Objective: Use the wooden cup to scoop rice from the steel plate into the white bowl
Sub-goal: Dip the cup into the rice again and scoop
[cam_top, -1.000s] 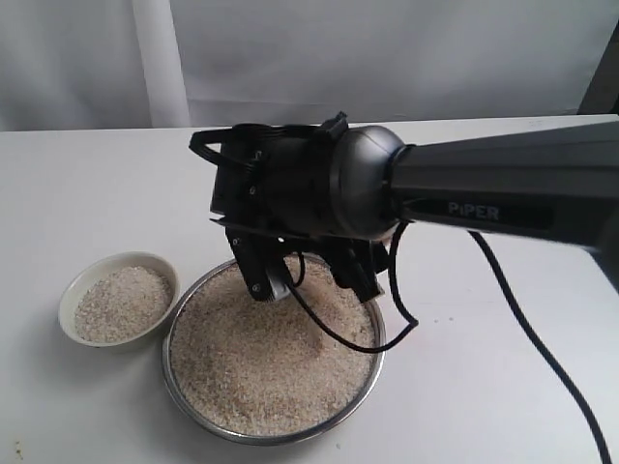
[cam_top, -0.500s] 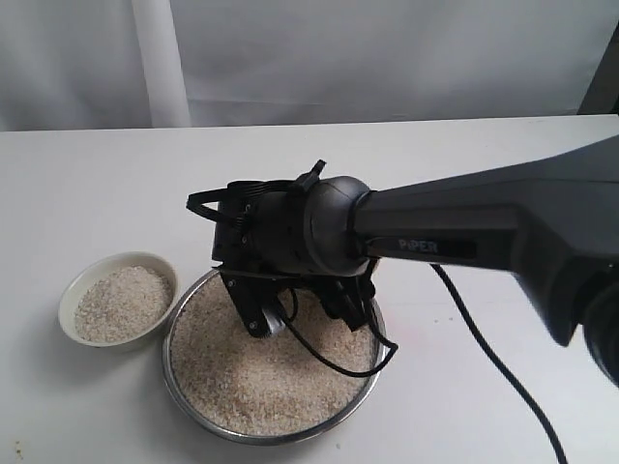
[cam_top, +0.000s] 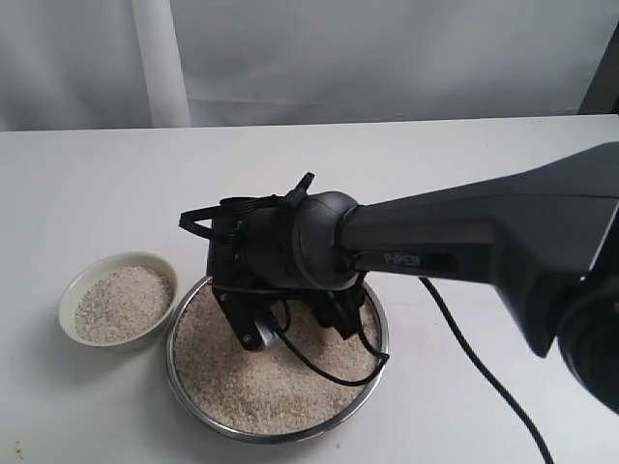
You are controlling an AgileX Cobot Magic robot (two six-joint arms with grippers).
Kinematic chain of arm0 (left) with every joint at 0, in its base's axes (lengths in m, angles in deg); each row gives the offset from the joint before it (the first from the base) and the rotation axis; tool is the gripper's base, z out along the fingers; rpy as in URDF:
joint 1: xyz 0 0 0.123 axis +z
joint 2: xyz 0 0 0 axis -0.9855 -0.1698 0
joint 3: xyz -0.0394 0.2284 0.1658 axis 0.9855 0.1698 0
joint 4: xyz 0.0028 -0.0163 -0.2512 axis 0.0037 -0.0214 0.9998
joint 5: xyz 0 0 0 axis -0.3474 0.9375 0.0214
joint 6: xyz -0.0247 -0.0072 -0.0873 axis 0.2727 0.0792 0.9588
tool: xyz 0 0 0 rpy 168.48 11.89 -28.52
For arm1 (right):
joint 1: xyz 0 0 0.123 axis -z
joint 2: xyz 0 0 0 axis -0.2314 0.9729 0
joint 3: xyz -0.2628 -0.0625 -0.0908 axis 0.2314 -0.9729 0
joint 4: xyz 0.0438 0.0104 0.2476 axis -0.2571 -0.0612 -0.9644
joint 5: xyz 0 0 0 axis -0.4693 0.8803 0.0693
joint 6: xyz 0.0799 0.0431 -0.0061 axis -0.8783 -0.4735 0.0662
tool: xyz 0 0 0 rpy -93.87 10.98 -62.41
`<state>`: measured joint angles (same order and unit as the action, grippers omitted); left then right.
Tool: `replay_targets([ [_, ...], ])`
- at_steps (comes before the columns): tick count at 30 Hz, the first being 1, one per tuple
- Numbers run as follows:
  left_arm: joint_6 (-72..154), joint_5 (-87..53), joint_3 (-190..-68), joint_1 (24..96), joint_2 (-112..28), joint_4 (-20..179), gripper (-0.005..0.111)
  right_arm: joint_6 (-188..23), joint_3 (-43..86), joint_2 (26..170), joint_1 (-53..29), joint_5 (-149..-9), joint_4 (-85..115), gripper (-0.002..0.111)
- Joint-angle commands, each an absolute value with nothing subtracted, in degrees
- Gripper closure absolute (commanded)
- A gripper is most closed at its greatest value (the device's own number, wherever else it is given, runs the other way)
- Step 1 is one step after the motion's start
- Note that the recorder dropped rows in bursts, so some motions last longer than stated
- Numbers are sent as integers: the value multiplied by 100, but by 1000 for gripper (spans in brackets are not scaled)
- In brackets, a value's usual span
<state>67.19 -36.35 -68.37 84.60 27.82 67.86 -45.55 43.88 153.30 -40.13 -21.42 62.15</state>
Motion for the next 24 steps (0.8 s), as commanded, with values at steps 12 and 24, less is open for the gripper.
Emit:
replay_targets([
  [12, 6728, -3599, -6845, 8423, 2780, 6819, 107, -4424, 4410, 15334, -4321, -2617, 5456, 108],
  [24, 6728, -3599, -6845, 8423, 2780, 6819, 107, -4424, 4410, 15166, -4480, -2900, 4875, 108],
])
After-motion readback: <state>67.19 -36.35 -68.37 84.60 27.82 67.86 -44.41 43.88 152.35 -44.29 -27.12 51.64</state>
